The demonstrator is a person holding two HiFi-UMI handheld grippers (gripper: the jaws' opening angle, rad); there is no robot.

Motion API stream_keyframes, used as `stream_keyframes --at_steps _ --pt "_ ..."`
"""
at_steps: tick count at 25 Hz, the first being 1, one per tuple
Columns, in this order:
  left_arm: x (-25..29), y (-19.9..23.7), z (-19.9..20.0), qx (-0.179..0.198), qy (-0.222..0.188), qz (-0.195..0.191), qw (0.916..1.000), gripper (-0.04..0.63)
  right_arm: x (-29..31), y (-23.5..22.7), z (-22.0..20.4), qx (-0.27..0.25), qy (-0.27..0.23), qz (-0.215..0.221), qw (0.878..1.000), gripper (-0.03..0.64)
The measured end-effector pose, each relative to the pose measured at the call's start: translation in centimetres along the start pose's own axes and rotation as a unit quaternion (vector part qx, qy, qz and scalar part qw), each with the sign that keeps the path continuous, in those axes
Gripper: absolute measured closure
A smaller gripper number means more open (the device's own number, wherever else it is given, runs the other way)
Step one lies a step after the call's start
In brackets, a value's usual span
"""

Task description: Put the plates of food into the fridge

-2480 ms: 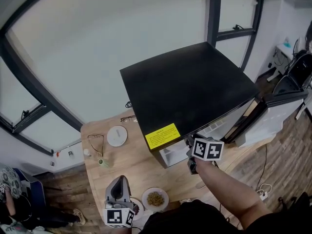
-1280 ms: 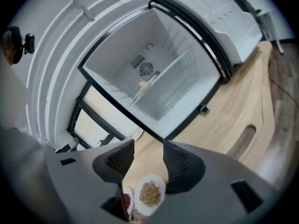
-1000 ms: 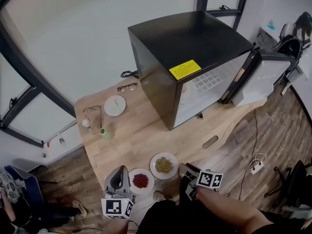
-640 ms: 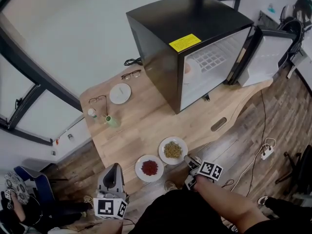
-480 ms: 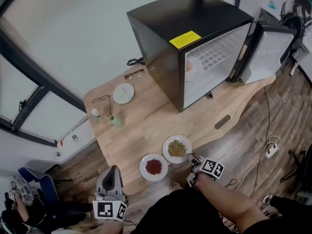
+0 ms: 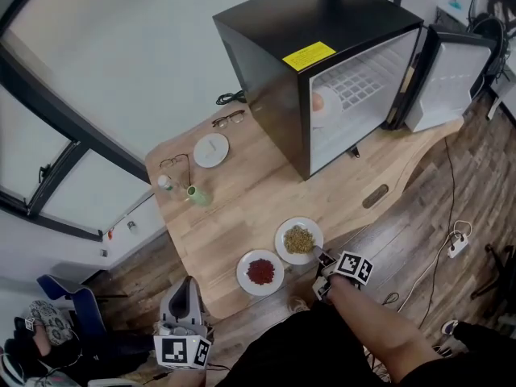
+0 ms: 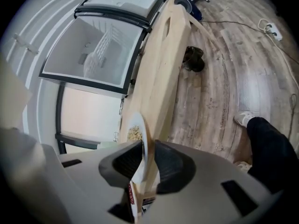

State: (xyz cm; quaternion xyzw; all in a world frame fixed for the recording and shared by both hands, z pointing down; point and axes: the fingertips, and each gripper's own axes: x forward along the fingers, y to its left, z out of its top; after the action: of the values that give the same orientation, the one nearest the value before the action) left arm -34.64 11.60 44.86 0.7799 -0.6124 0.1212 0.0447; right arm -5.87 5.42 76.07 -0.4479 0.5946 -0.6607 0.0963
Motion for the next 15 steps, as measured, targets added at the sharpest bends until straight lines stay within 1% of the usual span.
stream_keyframes --at_steps 2,5,10,15 --pt "0.1 -0.2 0.3 0.000 -0.004 -0.004 1.0000 0.591 -0.6 0.4 0.1 -0.005 -0.002 0.011 1.000 0.566" --pt "0.6 -0.5 0.7 -0.003 -0.011 -0.010 0.9999 0.591 -1.6 1.3 0.6 0.000 -0.015 0.032 0.999 0.585" --pt "1.9 -1.2 1.0 -0.011 -0.014 -0.023 0.9996 0.591 -2.8 2.4 1.9 0.001 -0.024 0.037 0.999 0.586" --pt "3.9 -2.4 1.5 -0.013 -0.019 -0.034 0.9992 0.591 -4.3 3.6 4.2 -0.002 -0.032 0.048 0.998 0.586"
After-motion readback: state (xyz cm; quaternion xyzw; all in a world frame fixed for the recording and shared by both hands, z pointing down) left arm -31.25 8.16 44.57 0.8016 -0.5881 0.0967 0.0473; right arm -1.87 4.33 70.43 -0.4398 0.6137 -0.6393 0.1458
